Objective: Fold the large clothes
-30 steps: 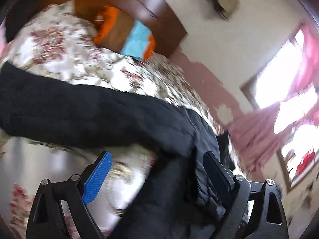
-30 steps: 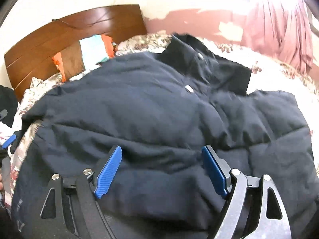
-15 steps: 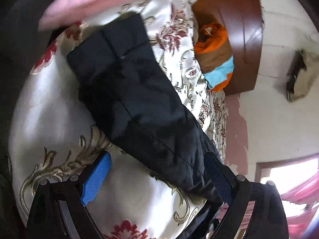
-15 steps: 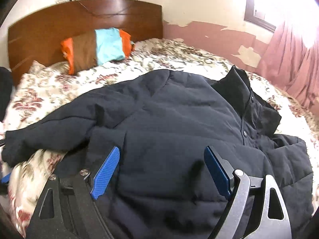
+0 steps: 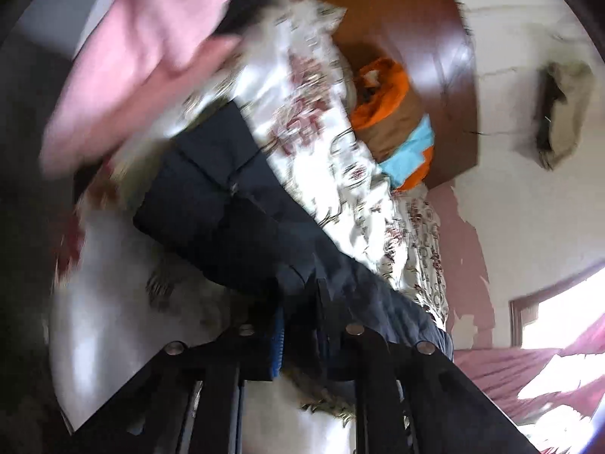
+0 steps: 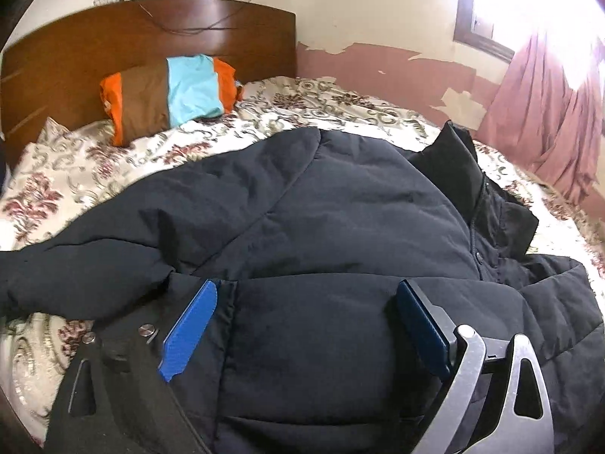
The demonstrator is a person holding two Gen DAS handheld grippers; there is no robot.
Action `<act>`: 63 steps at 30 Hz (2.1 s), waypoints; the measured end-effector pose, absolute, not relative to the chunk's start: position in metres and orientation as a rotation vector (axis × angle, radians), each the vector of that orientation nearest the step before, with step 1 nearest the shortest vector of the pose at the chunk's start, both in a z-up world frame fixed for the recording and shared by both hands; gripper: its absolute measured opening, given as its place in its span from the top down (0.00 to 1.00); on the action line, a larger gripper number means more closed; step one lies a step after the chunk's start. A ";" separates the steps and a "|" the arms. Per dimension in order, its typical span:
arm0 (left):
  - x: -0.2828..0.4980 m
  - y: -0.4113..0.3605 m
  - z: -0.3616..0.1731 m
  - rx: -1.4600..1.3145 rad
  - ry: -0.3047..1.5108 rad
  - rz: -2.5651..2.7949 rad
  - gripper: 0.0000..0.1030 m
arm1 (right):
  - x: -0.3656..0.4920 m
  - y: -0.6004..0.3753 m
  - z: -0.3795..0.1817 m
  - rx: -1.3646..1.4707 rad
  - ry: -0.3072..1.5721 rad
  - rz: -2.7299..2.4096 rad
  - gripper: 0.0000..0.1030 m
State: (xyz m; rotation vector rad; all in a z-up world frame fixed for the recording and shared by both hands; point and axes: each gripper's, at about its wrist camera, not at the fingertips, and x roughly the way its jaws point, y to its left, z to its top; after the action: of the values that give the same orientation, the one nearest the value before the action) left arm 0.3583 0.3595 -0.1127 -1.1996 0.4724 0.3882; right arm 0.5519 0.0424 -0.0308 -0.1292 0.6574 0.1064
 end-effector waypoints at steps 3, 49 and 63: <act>0.356 0.353 -0.091 -1.089 0.413 0.373 0.92 | 0.544 0.027 -0.019 -0.086 0.627 0.110 0.10; 0.456 -0.032 -0.048 -0.069 0.766 -0.615 0.80 | 0.490 -0.236 -0.085 1.025 0.718 0.605 0.08; 0.442 -0.032 -0.040 -0.124 0.720 -0.728 0.36 | 0.497 -0.197 -0.110 0.908 0.891 0.475 0.21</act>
State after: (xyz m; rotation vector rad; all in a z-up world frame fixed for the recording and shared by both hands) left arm 0.4421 -0.0325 -0.0402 -0.1239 0.7204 -0.7280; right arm 0.4968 -0.1966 -0.1101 0.9081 0.8915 0.4753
